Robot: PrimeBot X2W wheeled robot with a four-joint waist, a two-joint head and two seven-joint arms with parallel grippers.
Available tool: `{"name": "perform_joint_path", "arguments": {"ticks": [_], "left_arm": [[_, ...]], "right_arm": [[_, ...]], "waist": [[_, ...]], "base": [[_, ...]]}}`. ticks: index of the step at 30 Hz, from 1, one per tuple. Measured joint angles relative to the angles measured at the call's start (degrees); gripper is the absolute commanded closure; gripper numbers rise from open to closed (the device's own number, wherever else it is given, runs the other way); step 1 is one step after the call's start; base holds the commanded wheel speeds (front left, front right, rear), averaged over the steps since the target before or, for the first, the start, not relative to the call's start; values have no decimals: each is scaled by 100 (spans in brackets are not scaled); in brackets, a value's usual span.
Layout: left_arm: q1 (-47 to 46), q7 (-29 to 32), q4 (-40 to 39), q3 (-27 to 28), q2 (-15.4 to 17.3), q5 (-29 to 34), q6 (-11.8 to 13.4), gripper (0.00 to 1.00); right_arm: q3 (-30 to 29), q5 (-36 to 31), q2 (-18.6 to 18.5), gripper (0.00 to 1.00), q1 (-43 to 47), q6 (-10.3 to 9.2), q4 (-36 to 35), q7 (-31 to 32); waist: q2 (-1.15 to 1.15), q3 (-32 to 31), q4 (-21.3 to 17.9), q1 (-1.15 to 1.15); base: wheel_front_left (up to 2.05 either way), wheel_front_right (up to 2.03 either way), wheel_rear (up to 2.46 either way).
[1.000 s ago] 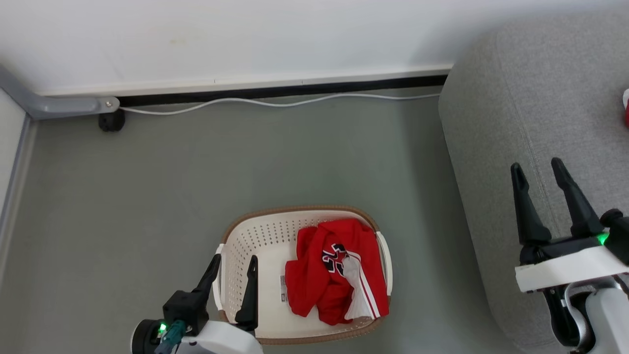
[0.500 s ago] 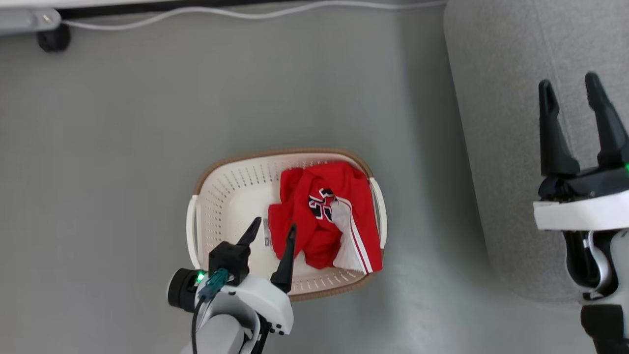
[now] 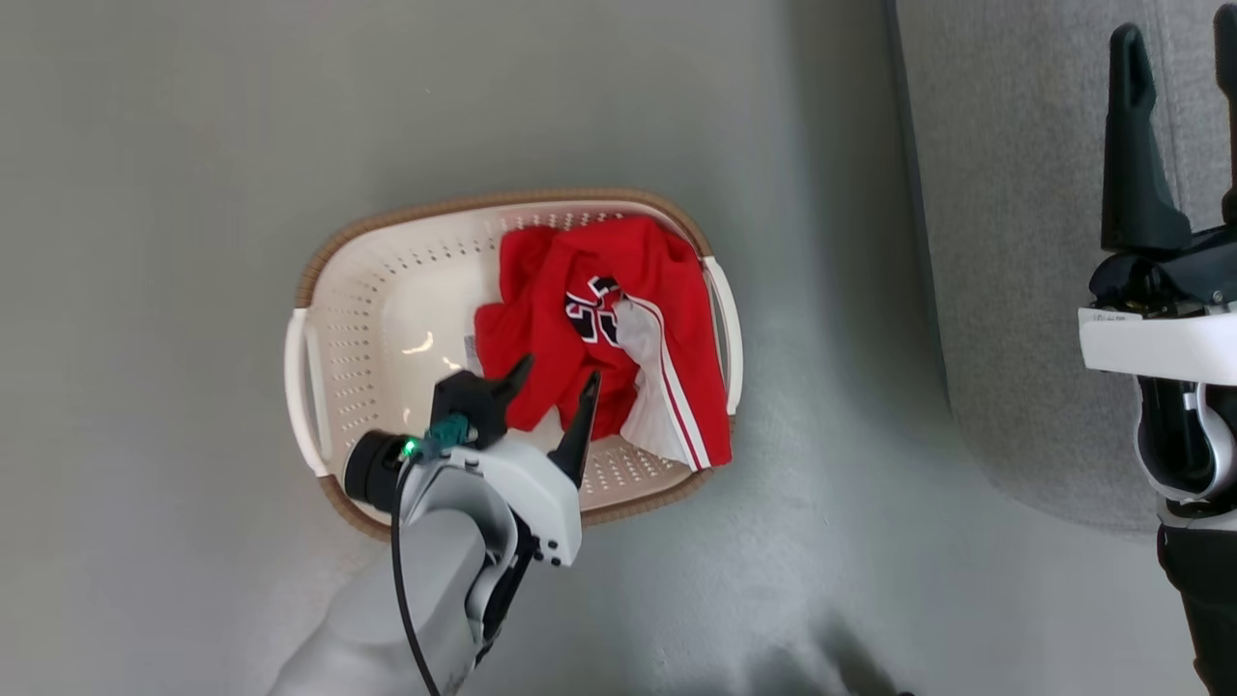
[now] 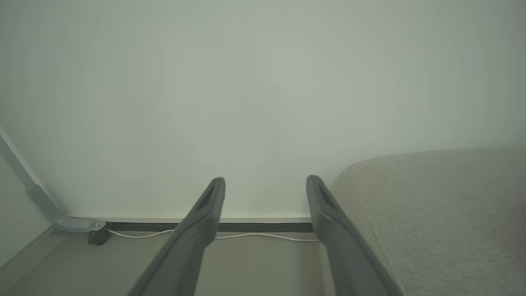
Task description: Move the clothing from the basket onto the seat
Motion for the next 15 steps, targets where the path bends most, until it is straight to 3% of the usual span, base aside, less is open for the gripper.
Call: {"name": "perform_joint_path", "arguments": {"ticks": [4, 9, 15], "left_arm": [[-299, 0, 249, -214, 1, -331, -66, 0], [-642, 0, 654, -630, 5, -984, -360, 0], [-1202, 0, 1109, -961, 5, -1283, -242, 0]], "right_arm": [[-12, 18, 10, 0, -59, 0, -3, 0], [1, 54, 91, 0, -143, 0, -4, 0], [-5, 89, 143, 0, -205, 0, -36, 0]], "waist": [[0, 212, -97, 0], [0, 476, -291, 0], [0, 751, -460, 1]], "base": [[0, 0, 0], [0, 0, 0], [0, 0, 0]]}}
